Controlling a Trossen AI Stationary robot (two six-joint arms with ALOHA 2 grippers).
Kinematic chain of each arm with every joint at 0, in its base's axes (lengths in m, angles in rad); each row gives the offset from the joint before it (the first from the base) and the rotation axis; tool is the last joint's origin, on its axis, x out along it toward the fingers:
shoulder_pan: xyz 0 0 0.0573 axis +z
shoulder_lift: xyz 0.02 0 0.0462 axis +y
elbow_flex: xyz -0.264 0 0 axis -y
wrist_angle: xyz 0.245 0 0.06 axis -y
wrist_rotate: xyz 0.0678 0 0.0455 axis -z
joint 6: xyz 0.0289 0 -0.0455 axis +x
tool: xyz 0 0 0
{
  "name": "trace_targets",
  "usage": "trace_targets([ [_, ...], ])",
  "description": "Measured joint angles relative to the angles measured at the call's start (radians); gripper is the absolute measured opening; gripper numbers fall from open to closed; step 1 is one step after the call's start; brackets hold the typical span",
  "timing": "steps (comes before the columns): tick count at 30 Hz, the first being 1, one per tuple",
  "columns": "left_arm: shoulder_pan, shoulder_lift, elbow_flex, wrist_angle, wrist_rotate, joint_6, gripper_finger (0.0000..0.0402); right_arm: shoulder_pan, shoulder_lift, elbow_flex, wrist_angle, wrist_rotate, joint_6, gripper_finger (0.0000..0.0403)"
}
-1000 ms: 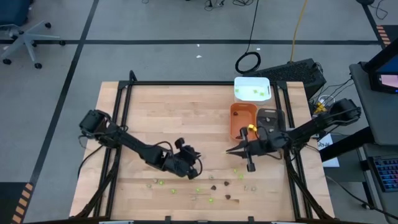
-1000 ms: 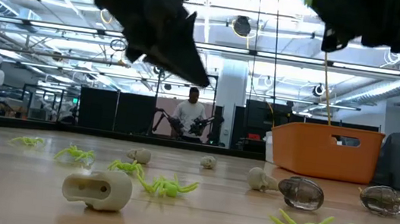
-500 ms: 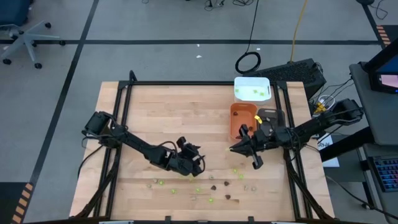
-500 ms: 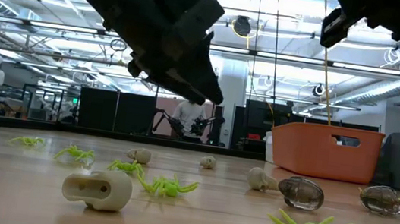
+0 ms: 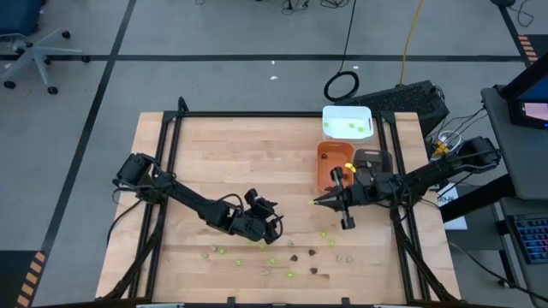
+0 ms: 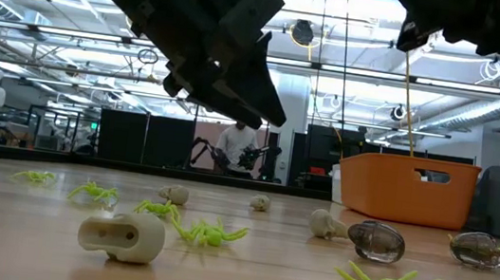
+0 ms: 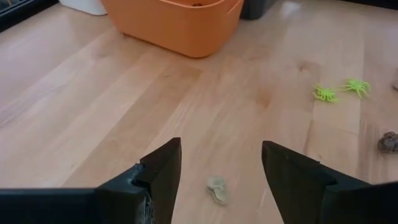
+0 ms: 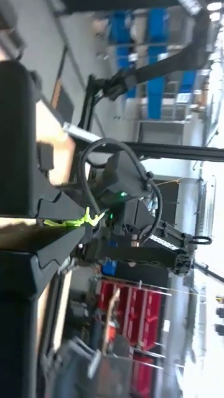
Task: Sort Halloween decoration
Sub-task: Put the green spider toy into the white bin
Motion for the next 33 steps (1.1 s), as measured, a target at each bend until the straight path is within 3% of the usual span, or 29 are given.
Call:
trace_targets([
  [21,0.008,0.0,0.0,0.001,0.001,0.024,0.0223,-0.001,0.0,0.0,-0.017,0.006,-0.724,0.0],
  [24,0.014,0.0,0.0,0.0,0.0,0.05,0.0223,-0.001,0.0,0.0,-0.017,0.073,-0.747,0.0],
  [28,0.029,0.0,0.0,0.0,-0.002,0.055,0.0223,-0.003,0.0,0.0,-0.015,0.249,-0.727,0.0],
  [33,0.044,0.001,0.0,0.0,-0.003,0.054,0.0223,-0.067,-0.038,0.0,-0.022,0.499,-0.508,0.0],
])
